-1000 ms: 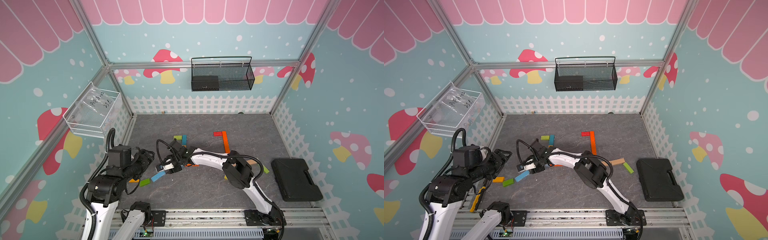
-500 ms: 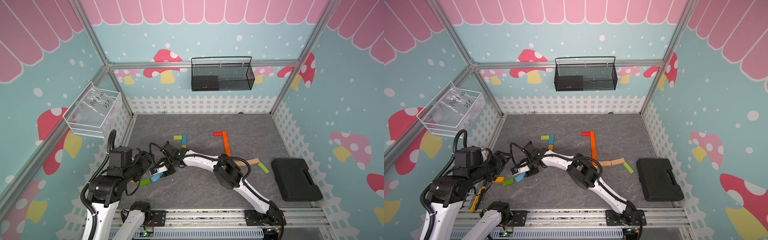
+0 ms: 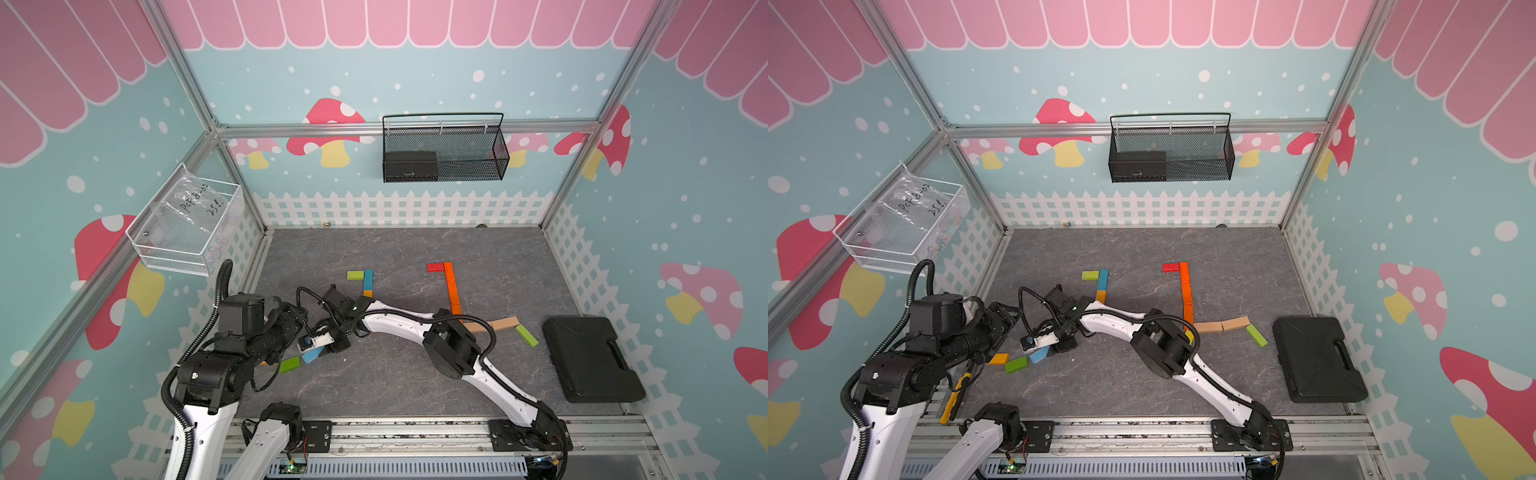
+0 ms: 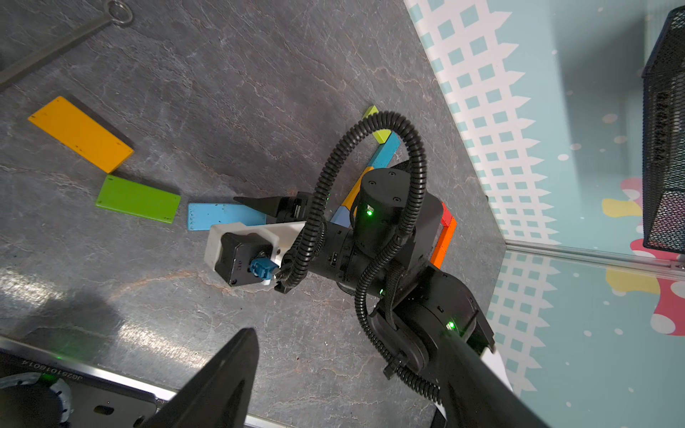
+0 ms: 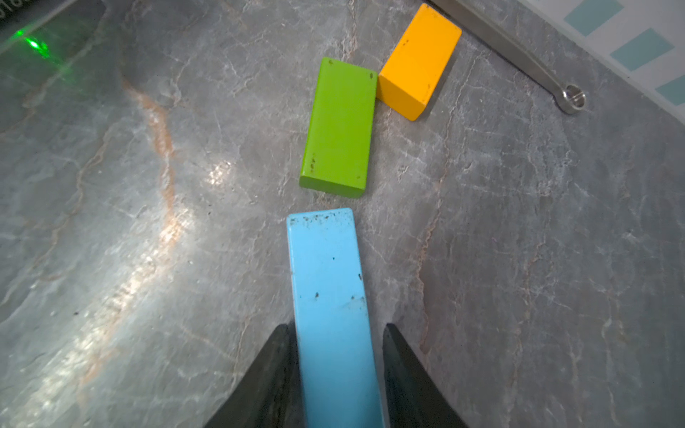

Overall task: Assemble a giraffe with building blocks
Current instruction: Pick up the building block from the center of the board, then assemble the building block at the center of the board.

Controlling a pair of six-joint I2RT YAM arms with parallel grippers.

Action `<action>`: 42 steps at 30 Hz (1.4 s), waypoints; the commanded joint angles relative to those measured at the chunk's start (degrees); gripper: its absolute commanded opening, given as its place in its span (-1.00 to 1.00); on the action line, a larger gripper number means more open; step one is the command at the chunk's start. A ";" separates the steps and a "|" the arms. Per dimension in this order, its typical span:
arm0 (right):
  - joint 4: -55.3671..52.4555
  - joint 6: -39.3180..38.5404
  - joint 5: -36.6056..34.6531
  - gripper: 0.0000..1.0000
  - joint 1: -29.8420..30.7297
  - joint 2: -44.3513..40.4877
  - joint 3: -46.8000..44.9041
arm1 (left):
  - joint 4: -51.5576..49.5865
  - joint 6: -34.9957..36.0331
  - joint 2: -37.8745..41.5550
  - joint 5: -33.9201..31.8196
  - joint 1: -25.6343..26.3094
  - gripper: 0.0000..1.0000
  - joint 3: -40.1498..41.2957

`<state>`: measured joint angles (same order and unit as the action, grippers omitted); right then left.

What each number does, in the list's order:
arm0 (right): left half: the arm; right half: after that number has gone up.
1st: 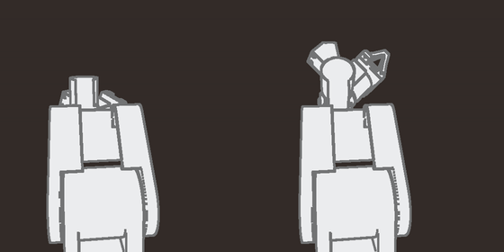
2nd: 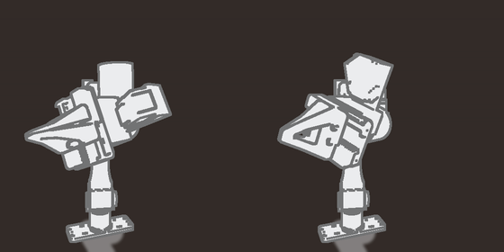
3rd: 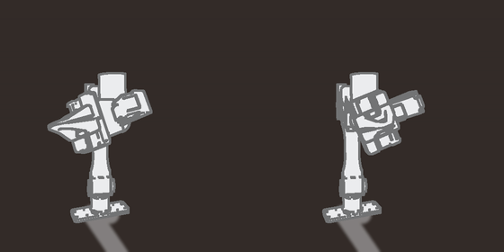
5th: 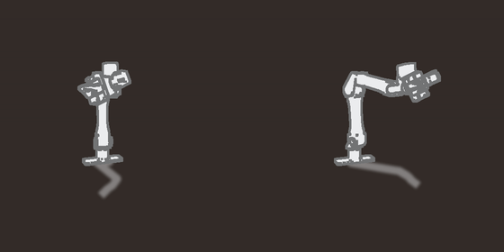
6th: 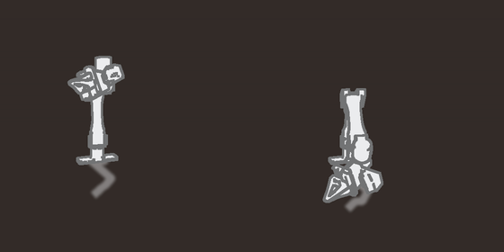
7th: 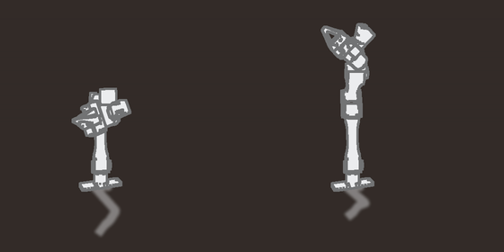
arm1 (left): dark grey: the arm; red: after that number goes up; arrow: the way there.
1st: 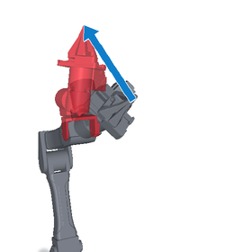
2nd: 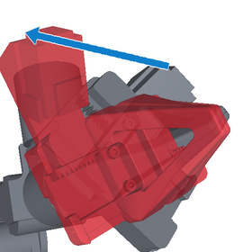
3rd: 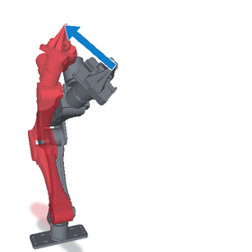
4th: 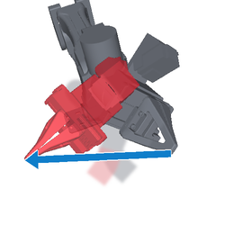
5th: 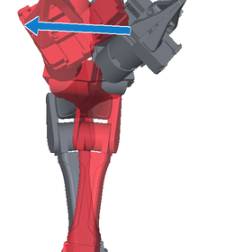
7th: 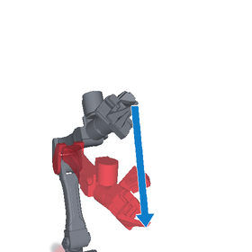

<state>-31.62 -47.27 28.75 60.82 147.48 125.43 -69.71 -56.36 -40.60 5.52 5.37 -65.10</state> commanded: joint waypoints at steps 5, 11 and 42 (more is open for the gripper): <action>-10.43 1.81 -3.48 -0.18 0.27 2.42 2.28 | -1.39 0.46 0.00 -1.77 -0.27 0.57 -0.11; -13.16 3.29 -5.29 -0.55 0.30 4.15 5.04 | -1.38 0.63 -0.09 -1.76 -0.27 0.57 -0.20; 6.97 5.25 -15.20 -0.69 -24.51 -51.19 -64.43 | 7.59 0.81 -5.31 3.72 -0.27 0.57 6.81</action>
<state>-26.89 -40.64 13.06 37.23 95.57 61.73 -64.16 -55.72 -45.80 8.21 5.32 -58.98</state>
